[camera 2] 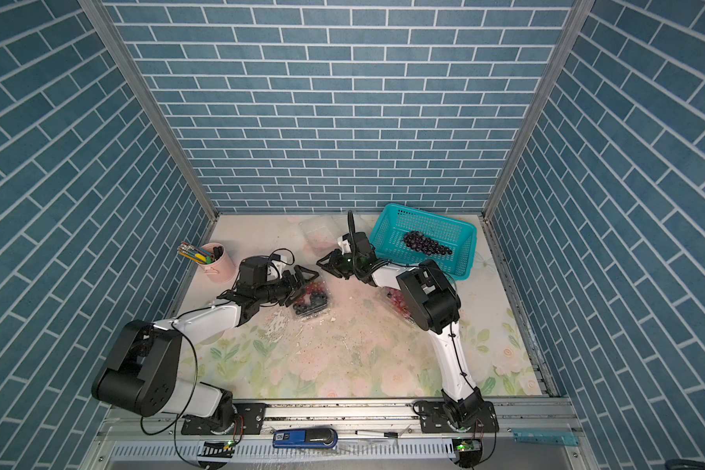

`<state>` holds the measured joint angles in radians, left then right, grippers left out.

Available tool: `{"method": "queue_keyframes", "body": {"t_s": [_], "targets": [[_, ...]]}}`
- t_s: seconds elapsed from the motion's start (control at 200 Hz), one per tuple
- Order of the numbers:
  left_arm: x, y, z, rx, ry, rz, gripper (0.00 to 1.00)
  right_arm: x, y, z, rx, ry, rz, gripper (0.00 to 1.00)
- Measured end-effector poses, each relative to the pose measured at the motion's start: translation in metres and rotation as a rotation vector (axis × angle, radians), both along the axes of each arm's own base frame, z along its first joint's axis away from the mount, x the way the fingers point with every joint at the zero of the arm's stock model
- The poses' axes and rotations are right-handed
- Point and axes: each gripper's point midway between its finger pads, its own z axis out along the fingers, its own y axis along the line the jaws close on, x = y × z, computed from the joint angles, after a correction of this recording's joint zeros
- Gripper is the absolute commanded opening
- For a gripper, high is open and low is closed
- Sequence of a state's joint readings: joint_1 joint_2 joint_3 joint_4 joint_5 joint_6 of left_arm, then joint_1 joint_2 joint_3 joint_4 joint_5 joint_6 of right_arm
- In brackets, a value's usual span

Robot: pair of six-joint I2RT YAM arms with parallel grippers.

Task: Pack grapes into containers
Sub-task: Close the packing box at the center of the board.

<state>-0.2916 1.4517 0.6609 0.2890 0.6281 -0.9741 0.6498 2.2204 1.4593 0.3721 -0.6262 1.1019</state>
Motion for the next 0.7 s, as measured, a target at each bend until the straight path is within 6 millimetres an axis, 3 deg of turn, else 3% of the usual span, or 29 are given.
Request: {"method": "queue_keyframes", "body": {"t_s": [0.145, 0.415, 0.7], "targets": [[-0.001, 0.001, -0.001, 0.000, 0.001, 0.000, 0.99, 0.006, 0.007, 0.006, 0.018, -0.021, 0.017, 0.31], [-0.003, 0.003, 0.000, -0.001, -0.001, 0.003, 1.00, 0.002, 0.004, -0.027, -0.025, 0.048, 0.029, 0.31], [-0.003, 0.004, -0.001, -0.001, 0.000, 0.005, 1.00, 0.000, 0.004, -0.024, -0.007, 0.051, 0.053, 0.26]]}}
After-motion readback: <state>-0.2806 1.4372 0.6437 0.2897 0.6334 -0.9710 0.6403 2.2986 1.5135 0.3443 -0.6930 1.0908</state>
